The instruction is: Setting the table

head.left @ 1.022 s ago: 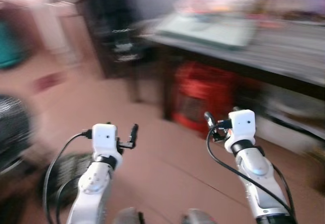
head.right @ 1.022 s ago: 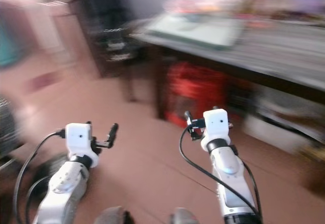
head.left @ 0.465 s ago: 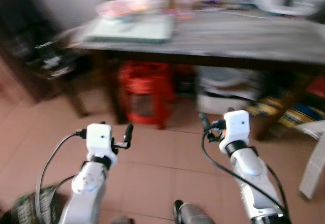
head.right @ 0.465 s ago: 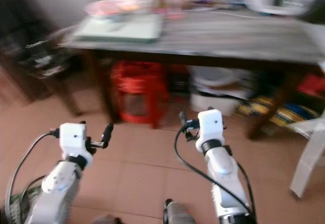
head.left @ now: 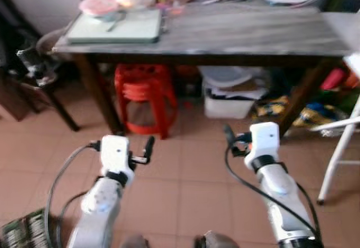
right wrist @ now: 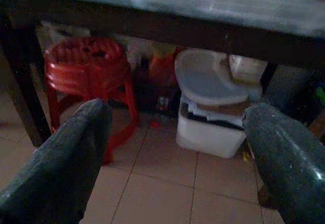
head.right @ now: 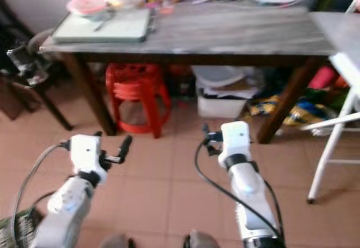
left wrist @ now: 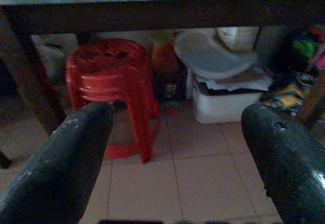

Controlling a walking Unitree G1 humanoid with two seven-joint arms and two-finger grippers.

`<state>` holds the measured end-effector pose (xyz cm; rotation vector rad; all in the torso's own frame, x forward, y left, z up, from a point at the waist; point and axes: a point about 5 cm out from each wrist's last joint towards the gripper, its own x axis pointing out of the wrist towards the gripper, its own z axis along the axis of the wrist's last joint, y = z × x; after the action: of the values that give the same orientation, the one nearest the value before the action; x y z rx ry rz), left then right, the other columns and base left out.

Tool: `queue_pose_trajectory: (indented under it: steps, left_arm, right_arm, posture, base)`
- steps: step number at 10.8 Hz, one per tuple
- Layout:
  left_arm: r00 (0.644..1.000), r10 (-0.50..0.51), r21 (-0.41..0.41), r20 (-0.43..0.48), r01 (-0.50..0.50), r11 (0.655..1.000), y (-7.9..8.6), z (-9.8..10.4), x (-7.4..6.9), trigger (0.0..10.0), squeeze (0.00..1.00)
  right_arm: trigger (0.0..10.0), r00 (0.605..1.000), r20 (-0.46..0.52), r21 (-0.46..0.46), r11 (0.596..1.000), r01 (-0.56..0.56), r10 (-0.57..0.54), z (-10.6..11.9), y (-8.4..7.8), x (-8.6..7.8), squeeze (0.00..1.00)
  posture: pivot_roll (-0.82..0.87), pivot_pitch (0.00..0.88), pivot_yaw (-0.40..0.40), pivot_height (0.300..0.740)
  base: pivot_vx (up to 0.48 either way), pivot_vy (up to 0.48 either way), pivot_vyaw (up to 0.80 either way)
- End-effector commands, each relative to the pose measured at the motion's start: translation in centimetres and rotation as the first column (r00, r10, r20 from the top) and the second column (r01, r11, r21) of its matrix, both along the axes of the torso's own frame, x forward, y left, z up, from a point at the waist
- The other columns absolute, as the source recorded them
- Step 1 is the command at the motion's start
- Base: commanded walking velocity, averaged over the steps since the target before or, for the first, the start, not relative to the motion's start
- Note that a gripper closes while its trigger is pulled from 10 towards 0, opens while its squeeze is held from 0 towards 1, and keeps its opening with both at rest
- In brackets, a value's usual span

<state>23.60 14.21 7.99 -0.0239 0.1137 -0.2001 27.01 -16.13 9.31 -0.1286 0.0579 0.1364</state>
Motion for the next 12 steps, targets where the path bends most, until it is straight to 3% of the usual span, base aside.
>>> queue_pose_trajectory:
  steps: [1, 4, 7, 8, 9, 12]
  left_arm:
    - [1.000, -0.015, -0.022, 0.001, 0.015, 1.000, -0.5, 0.2, -0.1, 10.0, 0.00]
    - [0.997, -0.078, -0.016, -0.001, 0.078, 0.997, -1.2, 0.2, -0.7, 10.0, 0.00]
    - [1.000, -0.015, -0.016, 0.003, 0.015, 1.000, -0.8, 0.5, -0.5, 10.0, 0.00]
    - [0.998, 0.055, 0.007, -0.003, -0.055, 0.998, 0.0, -0.1, -0.9, 10.0, 0.00]
    - [0.998, 0.064, 0.006, -0.001, -0.064, 0.998, 0.2, -0.1, -0.5, 10.0, 0.00]
    - [0.992, 0.126, 0.063, 0.029, -0.128, 0.990, 0.6, 0.4, 0.5, 10.0, 0.00]
  right_arm:
    - [10.0, 1.000, 0.004, -0.009, 1.000, 0.012, -0.012, 0.1, -0.5, 0.1, 0.00]
    - [10.0, 1.000, -0.007, -0.009, 1.000, 0.022, -0.023, 0.0, -0.5, 0.0, 0.00]
    - [10.0, 0.998, 0.048, -0.040, 0.999, 0.030, -0.028, 0.7, -0.6, 0.0, 0.00]
    - [10.0, 0.989, 0.075, -0.015, 0.991, 0.132, -0.131, 1.0, -1.8, 0.0, 0.00]
    - [10.0, 0.986, 0.085, -0.009, 0.989, 0.145, -0.144, 1.2, -1.9, 0.3, 0.00]
    - [10.0, 0.986, 0.114, -0.064, 0.989, 0.130, -0.122, 1.7, -1.5, 1.0, 0.00]
  posture:
    - [0.04, 0.080, 0.041, 0.740]
    - [0.04, 0.085, 0.045, 0.740]
    - [0.05, 0.073, 0.038, 0.740]
    - [0.04, 0.004, 0.045, 0.740]
    - [0.04, 0.000, 0.046, 0.740]
    - [0.06, 0.000, 0.039, 0.740]
  base:
    - [0.000, -0.469, 0.00]
    - [0.000, -0.417, 0.00]
    - [0.166, -0.355, 0.00]
    - [0.000, -0.431, 0.00]
    - [0.000, -0.431, 0.00]
    - [0.000, -0.155, 0.00]
